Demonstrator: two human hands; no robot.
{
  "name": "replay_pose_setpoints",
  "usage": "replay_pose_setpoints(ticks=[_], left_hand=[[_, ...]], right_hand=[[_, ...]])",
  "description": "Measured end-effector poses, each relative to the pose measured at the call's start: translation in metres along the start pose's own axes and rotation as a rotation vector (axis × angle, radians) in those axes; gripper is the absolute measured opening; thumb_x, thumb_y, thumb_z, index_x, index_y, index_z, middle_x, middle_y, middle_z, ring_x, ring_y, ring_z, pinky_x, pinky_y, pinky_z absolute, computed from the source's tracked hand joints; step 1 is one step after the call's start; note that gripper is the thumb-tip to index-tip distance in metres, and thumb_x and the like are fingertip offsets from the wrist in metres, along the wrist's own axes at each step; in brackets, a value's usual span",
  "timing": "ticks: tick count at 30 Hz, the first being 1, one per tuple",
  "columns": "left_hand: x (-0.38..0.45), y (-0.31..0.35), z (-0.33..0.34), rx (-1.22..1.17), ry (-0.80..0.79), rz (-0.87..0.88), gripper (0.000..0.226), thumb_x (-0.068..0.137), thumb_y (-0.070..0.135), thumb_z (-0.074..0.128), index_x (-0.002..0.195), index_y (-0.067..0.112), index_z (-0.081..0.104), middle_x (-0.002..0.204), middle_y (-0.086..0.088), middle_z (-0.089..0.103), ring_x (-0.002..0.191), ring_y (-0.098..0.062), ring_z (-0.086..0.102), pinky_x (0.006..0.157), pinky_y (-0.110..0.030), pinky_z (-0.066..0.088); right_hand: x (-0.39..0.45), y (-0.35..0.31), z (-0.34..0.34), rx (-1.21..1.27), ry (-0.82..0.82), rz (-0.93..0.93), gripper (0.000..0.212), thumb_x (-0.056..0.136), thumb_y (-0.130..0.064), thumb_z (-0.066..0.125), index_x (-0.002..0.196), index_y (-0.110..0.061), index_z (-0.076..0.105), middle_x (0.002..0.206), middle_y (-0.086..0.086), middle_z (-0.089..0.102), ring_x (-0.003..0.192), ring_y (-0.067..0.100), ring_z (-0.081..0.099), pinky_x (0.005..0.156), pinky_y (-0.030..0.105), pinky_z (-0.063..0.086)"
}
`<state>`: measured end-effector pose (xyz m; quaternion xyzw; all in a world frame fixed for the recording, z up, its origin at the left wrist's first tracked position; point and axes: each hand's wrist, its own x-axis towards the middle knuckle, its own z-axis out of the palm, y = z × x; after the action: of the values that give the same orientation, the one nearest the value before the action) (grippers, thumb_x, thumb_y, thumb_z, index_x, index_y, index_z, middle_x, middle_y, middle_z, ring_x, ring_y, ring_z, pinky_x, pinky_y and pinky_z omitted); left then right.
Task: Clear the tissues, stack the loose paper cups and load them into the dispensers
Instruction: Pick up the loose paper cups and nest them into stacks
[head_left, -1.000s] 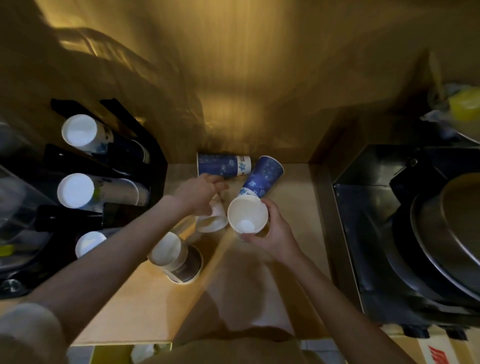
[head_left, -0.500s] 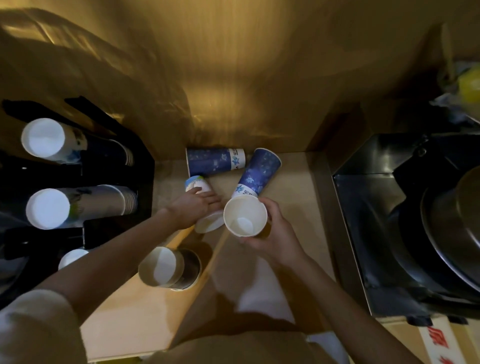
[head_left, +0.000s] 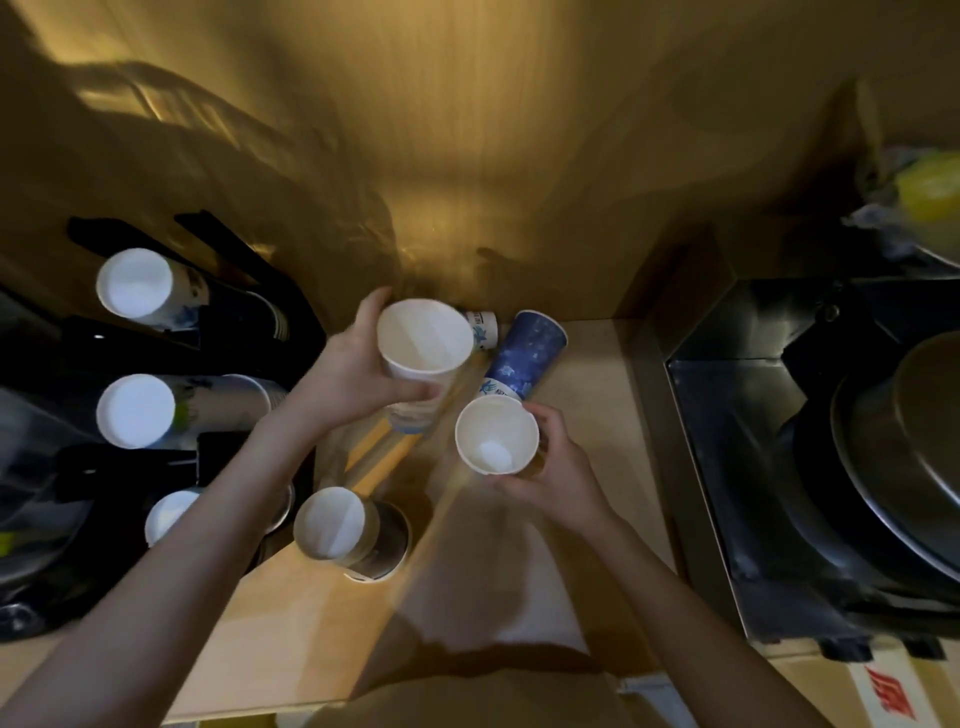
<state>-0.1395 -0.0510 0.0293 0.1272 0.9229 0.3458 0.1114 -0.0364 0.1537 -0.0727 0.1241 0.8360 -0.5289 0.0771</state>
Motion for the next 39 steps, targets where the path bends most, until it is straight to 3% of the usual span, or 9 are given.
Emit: replay_pose_setpoints(ticks=[5,11,14,18,22,27,30,35,39], left_hand=[[-0.038,0.044,0.009,-0.215,0.140,0.085,0.098,0.065,0.033,0.079,0.142,0.023,0.020,0.126,0.013,0.038,0.116,-0.006,0.039,0.093,-0.025,0.038],[-0.050,0.038,0.074,-0.158,0.061,0.029,0.095,0.054,0.034,0.086,0.132,0.027,0.033,0.121,0.010,0.046,0.105,-0.004,0.042,0.082,-0.022,0.034],[-0.051,0.025,0.101,-0.132,0.000,0.030,0.098,0.054,0.028,0.087,0.135,0.022,0.032,0.132,0.002,0.046,0.116,-0.012,0.045,0.090,-0.024,0.035],[-0.053,0.013,0.118,-0.148,-0.152,0.005,0.109,0.062,0.049,0.074,0.146,0.020,0.010,0.150,-0.004,0.029,0.135,-0.020,0.033,0.110,-0.036,0.033],[-0.053,0.010,0.131,-0.060,-0.213,0.027,0.104,0.077,0.054,0.062,0.146,0.022,-0.009,0.157,0.000,0.015,0.139,-0.018,0.025,0.103,-0.025,0.026],[-0.044,0.027,0.144,-0.160,-0.197,0.006,0.093,0.075,0.041,0.070,0.145,0.023,0.011,0.144,-0.002,0.036,0.118,-0.011,0.040,0.092,-0.022,0.034],[-0.035,0.044,0.158,-0.101,-0.187,0.026,0.094,0.074,0.041,0.071,0.145,0.020,0.014,0.146,-0.004,0.036,0.127,-0.019,0.040,0.096,-0.024,0.034],[-0.024,0.070,0.180,-0.038,-0.223,0.069,0.097,0.073,0.046,0.070,0.146,0.016,0.013,0.149,-0.007,0.032,0.132,-0.023,0.038,0.105,-0.030,0.034],[-0.019,0.081,0.186,0.017,-0.250,0.097,0.098,0.076,0.046,0.067,0.147,0.014,0.008,0.150,-0.011,0.028,0.132,-0.026,0.036,0.104,-0.030,0.033]], right_hand=[[-0.001,0.003,0.003,0.034,0.027,-0.002,0.087,0.050,-0.036,0.085,0.122,-0.039,0.038,0.122,-0.007,0.060,0.110,0.015,0.057,0.092,0.040,0.051],[-0.005,0.005,0.001,0.062,0.051,0.033,0.087,0.049,-0.037,0.086,0.121,-0.036,0.038,0.121,-0.004,0.060,0.109,0.017,0.059,0.090,0.039,0.052],[-0.010,0.007,0.001,0.051,0.063,0.023,0.084,0.051,-0.035,0.087,0.119,-0.031,0.039,0.111,-0.007,0.059,0.102,0.015,0.058,0.083,0.031,0.050],[-0.017,0.011,-0.001,0.065,0.095,0.009,0.085,0.047,-0.038,0.081,0.121,-0.030,0.039,0.111,-0.007,0.056,0.104,0.017,0.058,0.085,0.032,0.051],[-0.023,0.014,-0.005,0.060,0.119,-0.003,0.081,0.053,-0.034,0.076,0.125,-0.025,0.039,0.113,-0.009,0.053,0.104,0.013,0.054,0.080,0.018,0.045],[-0.032,0.021,-0.020,0.002,0.218,-0.004,0.085,0.052,-0.034,0.079,0.127,-0.019,0.041,0.118,-0.001,0.057,0.106,0.019,0.057,0.087,0.034,0.051],[-0.035,0.025,-0.040,-0.002,0.250,0.023,0.087,0.055,-0.028,0.083,0.129,-0.020,0.039,0.121,-0.003,0.053,0.111,0.016,0.052,0.093,0.035,0.049],[-0.042,0.033,-0.065,-0.044,0.305,0.039,0.094,0.053,-0.039,0.076,0.134,-0.012,0.037,0.122,-0.002,0.050,0.109,0.009,0.046,0.085,0.009,0.035],[-0.043,0.042,-0.074,-0.052,0.277,0.093,0.104,0.051,-0.048,0.069,0.139,-0.013,0.027,0.129,0.004,0.052,0.117,0.019,0.052,0.098,0.035,0.045]])
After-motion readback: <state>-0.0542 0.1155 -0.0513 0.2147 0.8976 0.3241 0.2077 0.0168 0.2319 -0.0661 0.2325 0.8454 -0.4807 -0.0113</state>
